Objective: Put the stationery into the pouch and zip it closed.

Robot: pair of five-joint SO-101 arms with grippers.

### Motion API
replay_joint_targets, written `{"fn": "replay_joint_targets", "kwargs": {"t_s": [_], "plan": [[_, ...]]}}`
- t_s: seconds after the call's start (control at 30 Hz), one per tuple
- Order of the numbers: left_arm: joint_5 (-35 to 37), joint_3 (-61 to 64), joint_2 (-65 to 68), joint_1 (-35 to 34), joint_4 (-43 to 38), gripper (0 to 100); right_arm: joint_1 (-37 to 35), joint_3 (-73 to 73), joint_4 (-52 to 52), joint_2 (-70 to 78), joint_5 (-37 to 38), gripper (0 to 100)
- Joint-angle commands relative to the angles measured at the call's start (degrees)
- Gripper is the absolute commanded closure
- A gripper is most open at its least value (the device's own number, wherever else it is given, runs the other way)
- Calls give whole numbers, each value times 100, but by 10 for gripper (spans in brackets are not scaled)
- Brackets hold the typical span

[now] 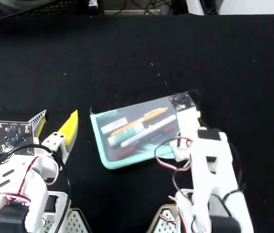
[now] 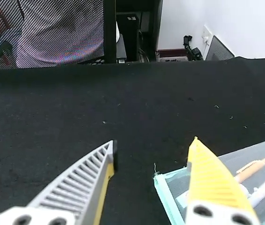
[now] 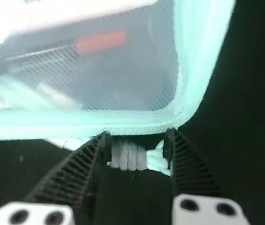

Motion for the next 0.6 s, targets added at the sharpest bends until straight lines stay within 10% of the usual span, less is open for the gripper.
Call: {"fn": "replay_joint_targets", "kwargs": {"t_s": [0.0,0.57], "plan": [[53,-92,-9,-48,-149,740,-149,-699,-202,330,-70,802],[53,-84,-18,-48,-141,740,-158,-1103,782,233,-782,801]]}}
